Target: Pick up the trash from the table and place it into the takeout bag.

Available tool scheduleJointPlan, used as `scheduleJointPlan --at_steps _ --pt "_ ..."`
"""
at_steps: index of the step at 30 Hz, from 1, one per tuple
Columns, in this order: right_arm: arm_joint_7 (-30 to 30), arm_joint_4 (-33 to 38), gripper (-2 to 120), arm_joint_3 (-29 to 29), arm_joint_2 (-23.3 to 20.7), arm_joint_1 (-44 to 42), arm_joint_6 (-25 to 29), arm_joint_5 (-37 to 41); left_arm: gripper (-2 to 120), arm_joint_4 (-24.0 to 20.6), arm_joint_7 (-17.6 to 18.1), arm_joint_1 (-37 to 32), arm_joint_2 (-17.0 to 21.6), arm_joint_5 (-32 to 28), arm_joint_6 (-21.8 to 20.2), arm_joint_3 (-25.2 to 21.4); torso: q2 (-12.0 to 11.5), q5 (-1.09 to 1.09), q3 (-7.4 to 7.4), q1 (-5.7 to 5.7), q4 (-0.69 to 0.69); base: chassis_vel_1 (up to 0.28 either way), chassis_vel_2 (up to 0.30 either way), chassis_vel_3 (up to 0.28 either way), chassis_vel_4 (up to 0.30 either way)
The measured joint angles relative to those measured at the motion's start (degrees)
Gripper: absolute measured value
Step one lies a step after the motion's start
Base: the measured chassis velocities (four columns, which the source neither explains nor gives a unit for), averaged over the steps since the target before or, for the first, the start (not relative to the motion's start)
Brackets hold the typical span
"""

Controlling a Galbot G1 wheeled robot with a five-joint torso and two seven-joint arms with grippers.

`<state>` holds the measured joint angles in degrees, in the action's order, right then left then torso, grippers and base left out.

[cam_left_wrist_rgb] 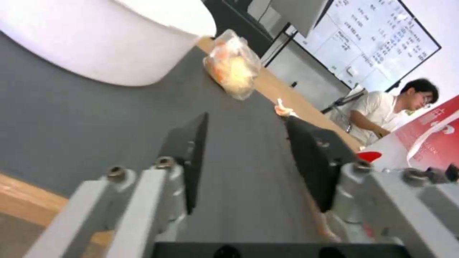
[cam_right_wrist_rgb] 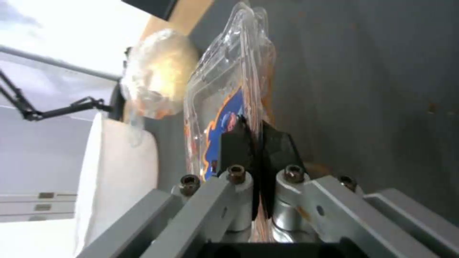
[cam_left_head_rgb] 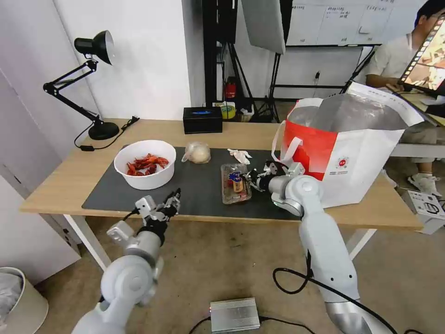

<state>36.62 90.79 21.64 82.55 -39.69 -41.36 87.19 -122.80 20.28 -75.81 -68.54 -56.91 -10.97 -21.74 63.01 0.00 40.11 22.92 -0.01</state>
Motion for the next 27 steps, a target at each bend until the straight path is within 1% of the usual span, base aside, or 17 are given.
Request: scheduleJointPlan --at_steps 1,2,4,5,8,9,11,12,13,15,16,21,24,25,27 --pt "-0.4 0.5 0 0.0 0.0 -0.1 0.0 0.0 60 -0.2 -0.3 -0.5 0.0 1.1 0.0 -0.3 0.0 0.0 0.0 0.0 0.0 0.0 0.0 0.0 0.0" --pt "-0.6 0.8 0 0.0 0.0 -0.2 0.0 0.0 63 -0.3 -0.5 -0.7 -0.1 1.6 0.1 -0.4 0.0 0.0 0.0 0.0 0.0 0.0 0.0 0.0 0.0" --pt "-1.1 2.2 0 0.0 -0.2 -0.4 0.0 0.0 75 -0.7 -0.9 -1.1 -0.1 2.8 0.1 -0.9 0.0 0.0 0.0 0.0 0.0 0.0 0.0 0.0 0.0" --pt "-1.1 2.2 0 0.0 -0.2 -0.4 0.0 0.0 75 -0.7 -0.9 -1.1 -0.1 2.8 0.1 -0.9 0.0 0.0 0.0 0.0 0.0 0.0 0.0 0.0 0.0" --pt "-2.4 4.1 0 0.0 -1.0 -0.8 0.0 -0.3 88 -0.6 -2.7 -1.9 0.3 6.6 1.0 -1.9 0.0 0.0 0.0 0.0 0.0 0.0 0.0 0.0 0.0" --pt "-2.4 4.1 0 0.0 -1.0 -0.8 0.0 -0.3 88 -0.6 -2.7 -1.9 0.3 6.6 1.0 -1.9 0.0 0.0 0.0 0.0 0.0 0.0 0.0 0.0 0.0" --pt "-4.1 5.8 0 -0.2 -1.6 -1.2 0.0 -1.2 97 -0.3 -4.2 -2.7 0.7 9.4 1.6 -2.8 0.0 0.0 0.0 0.0 0.0 0.0 0.0 0.0 0.0" --pt "-4.9 6.5 0 -0.2 -1.9 -1.3 0.0 -1.5 99 0.0 -5.1 -3.1 0.8 11.1 2.1 -3.2 0.0 0.0 0.0 0.0 0.0 0.0 0.0 0.0 0.0" --pt "-4.9 6.5 0 -0.2 -1.9 -1.3 0.0 -1.5 99 0.0 -5.1 -3.1 0.8 11.1 2.1 -3.2 0.0 0.0 0.0 0.0 0.0 0.0 0.0 0.0 0.0" --pt "-7.0 8.3 0 -0.2 -2.4 -1.4 0.4 -2.5 100 0.7 -7.2 -4.1 0.8 15.0 3.4 -3.8 0.0 0.0 0.0 0.0 0.01 0.0 0.0 0.0 0.0" --pt "-7.5 8.9 0 -0.2 -2.5 -1.4 0.6 -2.7 100 0.8 -7.6 -4.4 0.7 15.8 3.7 -4.0 0.0 0.0 0.0 0.0 0.01 0.0 0.0 0.0 0.0" --pt "-9.5 11.9 0 -0.4 -2.9 -1.4 2.3 -4.3 100 0.8 -9.0 -5.3 0.4 17.0 4.2 -4.8 0.0 0.0 0.0 0.0 0.01 0.0 0.0 0.0 0.0" --pt "-12.4 14.3 0 -0.8 -3.7 -1.4 4.2 -7.1 100 0.7 -10.6 -6.1 0.3 19.3 5.2 -5.6 0.0 0.0 0.0 0.0 0.01 0.0 0.0 0.0 0.0" --pt "-12.4 14.3 0 -0.8 -3.7 -1.4 4.2 -7.1 100 0.7 -10.6 -6.1 0.3 19.3 5.2 -5.6 0.0 0.0 0.0 0.0 0.01 0.0 0.0 0.0 0.0" --pt "-14.4 16.1 0 -0.6 -4.7 -1.2 6.8 -9.0 100 0.6 -11.2 -6.5 0.2 19.9 5.6 -6.0 0.0 0.01 0.0 0.0 0.02 0.0 0.0 0.0 0.0"
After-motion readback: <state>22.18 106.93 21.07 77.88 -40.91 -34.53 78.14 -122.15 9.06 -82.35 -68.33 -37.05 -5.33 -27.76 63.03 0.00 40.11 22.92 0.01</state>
